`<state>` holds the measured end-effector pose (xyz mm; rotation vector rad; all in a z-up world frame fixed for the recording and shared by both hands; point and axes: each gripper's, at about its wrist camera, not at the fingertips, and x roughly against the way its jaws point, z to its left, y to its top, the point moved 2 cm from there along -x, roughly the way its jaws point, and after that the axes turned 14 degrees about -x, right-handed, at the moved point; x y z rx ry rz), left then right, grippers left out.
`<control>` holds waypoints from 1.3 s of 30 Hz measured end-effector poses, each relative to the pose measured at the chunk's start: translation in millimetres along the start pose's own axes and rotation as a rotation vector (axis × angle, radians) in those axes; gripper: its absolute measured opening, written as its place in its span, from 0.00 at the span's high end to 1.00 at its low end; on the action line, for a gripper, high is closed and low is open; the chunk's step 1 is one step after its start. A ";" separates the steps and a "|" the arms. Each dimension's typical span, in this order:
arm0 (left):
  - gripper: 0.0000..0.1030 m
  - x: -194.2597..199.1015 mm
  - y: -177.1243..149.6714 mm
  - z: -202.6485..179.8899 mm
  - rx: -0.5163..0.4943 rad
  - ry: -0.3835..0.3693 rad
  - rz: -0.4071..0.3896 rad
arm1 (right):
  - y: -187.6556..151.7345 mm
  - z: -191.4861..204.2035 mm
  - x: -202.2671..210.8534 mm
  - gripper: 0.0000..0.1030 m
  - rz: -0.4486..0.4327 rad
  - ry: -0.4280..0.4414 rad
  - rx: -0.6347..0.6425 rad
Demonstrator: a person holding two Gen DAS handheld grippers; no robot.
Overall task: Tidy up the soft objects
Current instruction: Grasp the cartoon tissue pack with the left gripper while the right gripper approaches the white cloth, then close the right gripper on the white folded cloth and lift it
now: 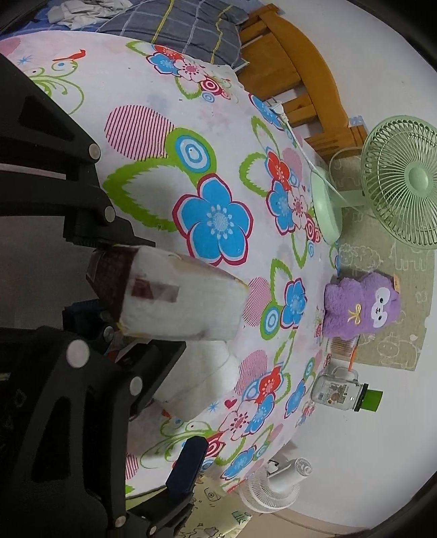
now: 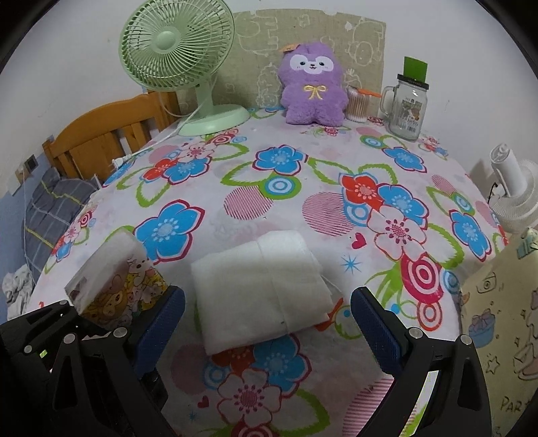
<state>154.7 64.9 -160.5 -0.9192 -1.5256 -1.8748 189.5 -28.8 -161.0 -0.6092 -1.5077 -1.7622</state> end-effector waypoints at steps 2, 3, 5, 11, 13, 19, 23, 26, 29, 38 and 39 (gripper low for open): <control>0.77 -2.6 0.7 0.8 0.003 -0.003 0.006 | 1.3 0.8 -3.6 0.03 0.005 -0.003 0.003; 0.77 -3.8 0.7 1.3 0.004 -0.004 0.010 | 2.0 1.5 -6.4 0.03 0.010 -0.004 0.005; 0.77 -6.3 0.6 1.4 0.005 -0.010 0.020 | 2.2 2.9 -10.7 0.03 0.017 -0.005 0.007; 0.77 -9.6 2.6 -1.4 -0.002 -0.017 0.026 | 2.5 0.7 -24.2 0.03 0.051 0.002 -0.017; 0.77 -10.0 3.2 -1.4 -0.001 -0.017 0.025 | 2.4 -0.4 -27.8 0.04 0.063 0.013 -0.030; 0.77 -9.4 3.1 -3.4 -0.015 -0.004 0.022 | 0.3 -1.5 -28.5 0.19 0.064 0.034 -0.044; 0.77 -8.7 3.1 -6.2 -0.026 -0.004 0.021 | -0.6 -2.3 -24.4 0.30 0.055 0.032 -0.036; 0.77 -7.8 2.7 -9.2 -0.033 -0.003 0.020 | -1.8 0.0 -18.8 0.39 0.045 0.033 -0.016; 0.77 -5.8 2.1 -11.7 -0.035 -0.008 0.016 | -3.2 1.3 -12.0 0.47 0.035 0.037 0.001; 0.77 4.1 0.2 -21.6 -0.045 -0.009 -0.001 | -7.7 -5.5 1.9 0.56 0.033 0.048 -0.014; 0.77 5.4 0.1 -23.0 -0.047 -0.009 -0.003 | -8.3 -5.8 3.2 0.57 0.033 0.048 -0.016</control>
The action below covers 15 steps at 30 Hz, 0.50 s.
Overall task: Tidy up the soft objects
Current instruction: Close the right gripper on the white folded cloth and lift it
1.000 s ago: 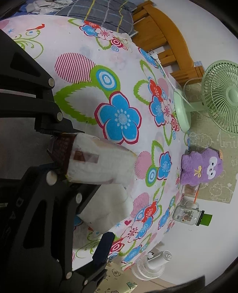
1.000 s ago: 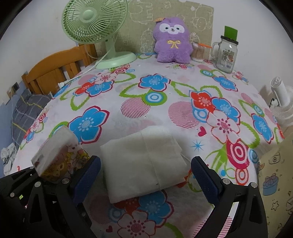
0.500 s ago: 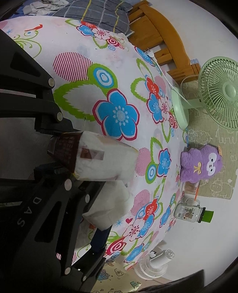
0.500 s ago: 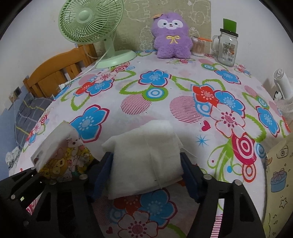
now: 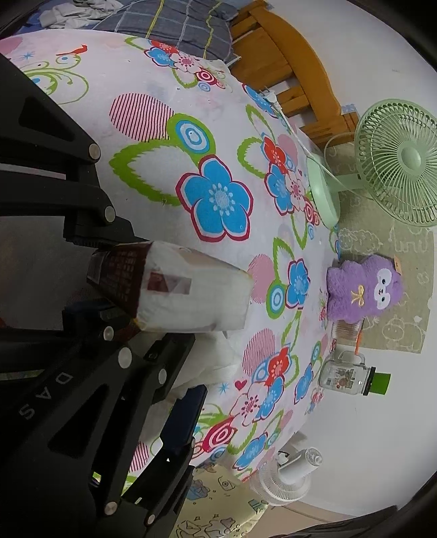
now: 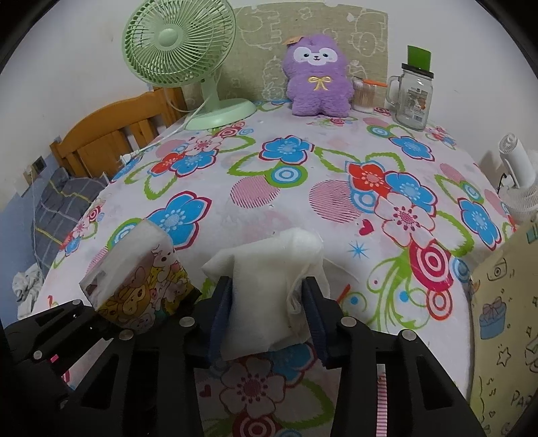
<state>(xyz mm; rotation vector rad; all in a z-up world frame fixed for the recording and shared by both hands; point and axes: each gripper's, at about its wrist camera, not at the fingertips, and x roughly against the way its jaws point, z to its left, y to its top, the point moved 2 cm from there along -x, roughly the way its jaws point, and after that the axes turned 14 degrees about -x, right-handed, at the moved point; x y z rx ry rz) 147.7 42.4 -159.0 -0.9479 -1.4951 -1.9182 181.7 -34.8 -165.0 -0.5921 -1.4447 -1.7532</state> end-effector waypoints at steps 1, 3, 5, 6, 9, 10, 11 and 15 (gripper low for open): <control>0.77 1.4 0.0 -1.3 -0.001 0.001 -0.002 | -0.7 -1.0 2.0 0.57 -0.001 0.001 -0.003; 0.77 4.6 -0.1 -4.2 -0.004 0.000 -0.008 | -1.9 -2.3 5.4 0.58 -0.003 0.002 -0.007; 0.77 7.9 -0.9 -7.0 -0.006 0.001 -0.012 | -3.2 -4.0 9.3 0.60 -0.005 0.004 -0.012; 0.77 9.4 -1.0 -8.4 -0.008 0.001 -0.014 | -4.0 -4.7 11.1 0.60 -0.006 0.005 -0.013; 0.77 13.9 -1.8 -12.4 -0.011 0.002 -0.019 | -6.3 -7.6 17.5 0.61 -0.010 0.008 -0.018; 0.77 15.7 -2.1 -13.8 -0.012 0.001 -0.022 | -7.2 -8.1 18.9 0.61 -0.012 0.009 -0.019; 0.77 17.6 -2.3 -15.1 -0.013 0.001 -0.024 | -8.0 -8.6 21.3 0.62 -0.015 0.010 -0.020; 0.77 24.1 -2.6 -19.4 -0.017 0.004 -0.035 | -9.8 -10.4 30.3 0.63 -0.027 0.013 -0.021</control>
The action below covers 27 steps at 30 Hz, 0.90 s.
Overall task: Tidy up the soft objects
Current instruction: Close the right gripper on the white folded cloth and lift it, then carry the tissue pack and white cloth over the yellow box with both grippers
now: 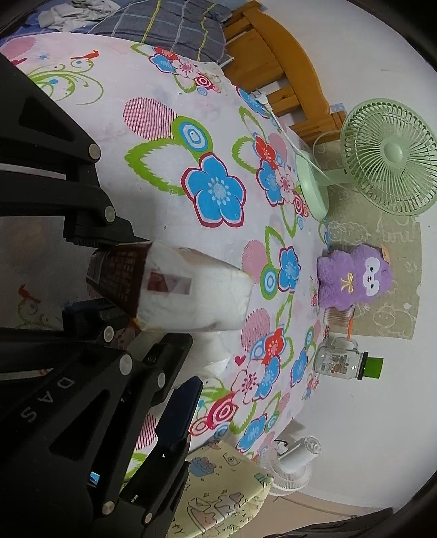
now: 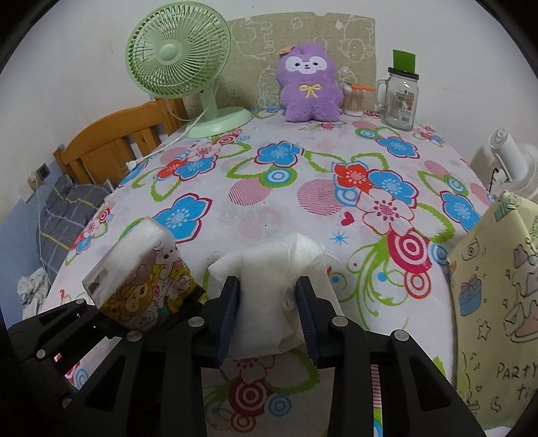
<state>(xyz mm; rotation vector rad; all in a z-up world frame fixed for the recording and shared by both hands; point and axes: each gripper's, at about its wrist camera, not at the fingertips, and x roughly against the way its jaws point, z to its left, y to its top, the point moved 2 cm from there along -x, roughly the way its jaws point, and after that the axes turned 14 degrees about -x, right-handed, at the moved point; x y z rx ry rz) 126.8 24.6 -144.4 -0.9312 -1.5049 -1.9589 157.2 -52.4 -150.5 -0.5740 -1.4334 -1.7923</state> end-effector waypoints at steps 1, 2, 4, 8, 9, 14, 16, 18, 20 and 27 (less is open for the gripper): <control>0.77 2.2 0.1 -1.4 -0.002 0.001 -0.003 | -0.1 -0.4 1.7 0.63 -0.002 0.001 -0.001; 0.77 4.4 -0.4 -2.4 -0.003 0.002 -0.007 | -0.3 -0.9 4.1 0.63 -0.006 0.000 -0.002; 0.77 8.2 -0.5 -4.6 -0.006 0.003 -0.013 | -1.2 -1.7 9.5 0.64 -0.014 0.001 -0.003; 0.77 17.4 -0.5 -9.9 -0.013 0.006 -0.031 | -2.5 -4.1 20.3 0.64 -0.031 0.001 -0.005; 0.77 19.5 -0.4 -11.4 -0.014 0.005 -0.035 | -2.8 -4.8 23.1 0.64 -0.036 0.000 -0.006; 0.77 30.3 -0.6 -18.1 -0.019 0.004 -0.054 | -5.4 -8.5 39.2 0.72 -0.058 0.003 -0.006; 0.77 34.4 -0.9 -20.4 -0.020 0.003 -0.061 | -6.6 -9.4 44.9 0.73 -0.066 0.003 -0.005; 0.77 38.0 -1.6 -22.4 -0.021 0.005 -0.066 | -8.5 -10.3 48.9 0.79 -0.067 0.008 -0.003; 0.77 41.0 -3.0 -24.0 -0.023 0.003 -0.070 | -10.3 -11.2 52.9 0.80 -0.070 0.009 -0.002; 0.77 53.7 -5.4 -30.0 -0.028 0.004 -0.092 | -14.9 -12.6 67.7 0.82 -0.092 0.012 -0.003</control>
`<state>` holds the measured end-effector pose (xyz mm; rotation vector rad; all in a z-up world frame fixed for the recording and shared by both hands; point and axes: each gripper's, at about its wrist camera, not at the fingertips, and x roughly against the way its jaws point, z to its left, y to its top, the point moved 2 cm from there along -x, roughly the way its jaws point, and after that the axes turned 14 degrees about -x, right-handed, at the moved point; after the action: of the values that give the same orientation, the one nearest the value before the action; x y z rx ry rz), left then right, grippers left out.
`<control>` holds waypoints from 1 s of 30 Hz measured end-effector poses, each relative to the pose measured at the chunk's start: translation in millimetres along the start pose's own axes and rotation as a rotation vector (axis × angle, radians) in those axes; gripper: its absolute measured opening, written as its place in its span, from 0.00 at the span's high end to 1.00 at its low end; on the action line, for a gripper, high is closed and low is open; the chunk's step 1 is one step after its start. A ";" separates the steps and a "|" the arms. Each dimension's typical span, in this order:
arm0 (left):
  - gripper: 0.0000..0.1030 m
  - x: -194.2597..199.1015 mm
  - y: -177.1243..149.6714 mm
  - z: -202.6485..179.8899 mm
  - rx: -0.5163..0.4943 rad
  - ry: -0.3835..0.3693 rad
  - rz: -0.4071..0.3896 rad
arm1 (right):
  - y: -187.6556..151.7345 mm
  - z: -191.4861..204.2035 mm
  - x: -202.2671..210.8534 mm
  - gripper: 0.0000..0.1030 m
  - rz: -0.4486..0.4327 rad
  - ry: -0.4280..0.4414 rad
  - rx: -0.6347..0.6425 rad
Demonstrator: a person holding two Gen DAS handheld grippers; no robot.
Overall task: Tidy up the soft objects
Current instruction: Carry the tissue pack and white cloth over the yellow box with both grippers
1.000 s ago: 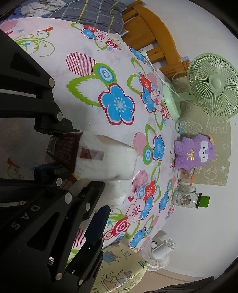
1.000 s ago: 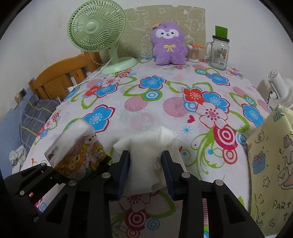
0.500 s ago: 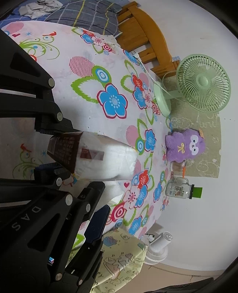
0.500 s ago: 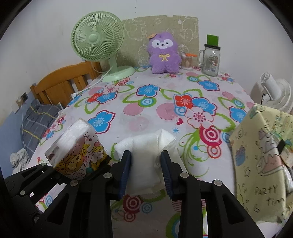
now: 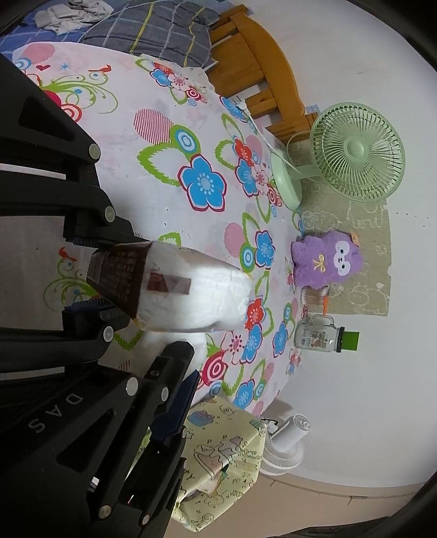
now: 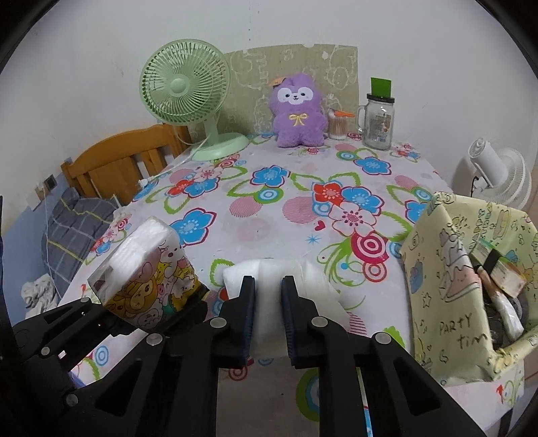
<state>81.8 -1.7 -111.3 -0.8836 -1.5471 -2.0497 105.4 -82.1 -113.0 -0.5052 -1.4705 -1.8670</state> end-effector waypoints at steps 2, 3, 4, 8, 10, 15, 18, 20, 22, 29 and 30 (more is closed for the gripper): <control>0.77 4.6 1.1 -2.2 -0.002 -0.002 -0.009 | 0.0 -0.6 6.5 0.82 -0.011 -0.001 0.001; 0.77 7.1 1.6 -3.4 -0.003 -0.001 -0.014 | 0.2 -1.1 8.6 0.82 -0.015 -0.002 0.001; 0.77 9.3 2.5 -4.0 -0.004 -0.001 -0.018 | 0.6 -1.4 11.8 0.82 -0.021 -0.004 0.000; 0.77 19.1 6.8 -7.9 -0.008 -0.005 -0.040 | 3.5 -3.6 24.2 0.82 -0.043 -0.008 0.002; 0.77 22.7 9.2 -9.7 -0.010 -0.007 -0.047 | 5.2 -5.2 30.8 0.82 -0.053 -0.012 0.003; 0.77 33.5 17.7 -15.6 -0.021 -0.009 -0.072 | 10.6 -8.3 44.6 0.82 -0.077 -0.016 0.001; 0.77 38.5 23.8 -18.7 -0.027 -0.009 -0.084 | 15.4 -10.5 52.0 0.82 -0.090 -0.018 -0.001; 0.77 40.6 27.7 -20.2 -0.031 -0.010 -0.090 | 18.7 -12.3 56.6 0.82 -0.098 -0.020 -0.003; 0.77 43.2 30.9 -22.2 -0.033 -0.012 -0.095 | 21.6 -13.9 60.1 0.82 -0.102 -0.022 -0.005; 0.77 49.1 45.2 -29.8 -0.047 -0.020 -0.113 | 32.9 -21.3 71.7 0.82 -0.122 -0.032 -0.011; 0.77 49.8 47.3 -31.1 -0.049 -0.021 -0.114 | 34.8 -22.8 72.8 0.82 -0.124 -0.034 -0.012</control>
<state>70.7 -43.0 -49.3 -0.8553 -1.5987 -2.1733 83.6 -128.2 -46.5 -0.4634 -1.5447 -1.9734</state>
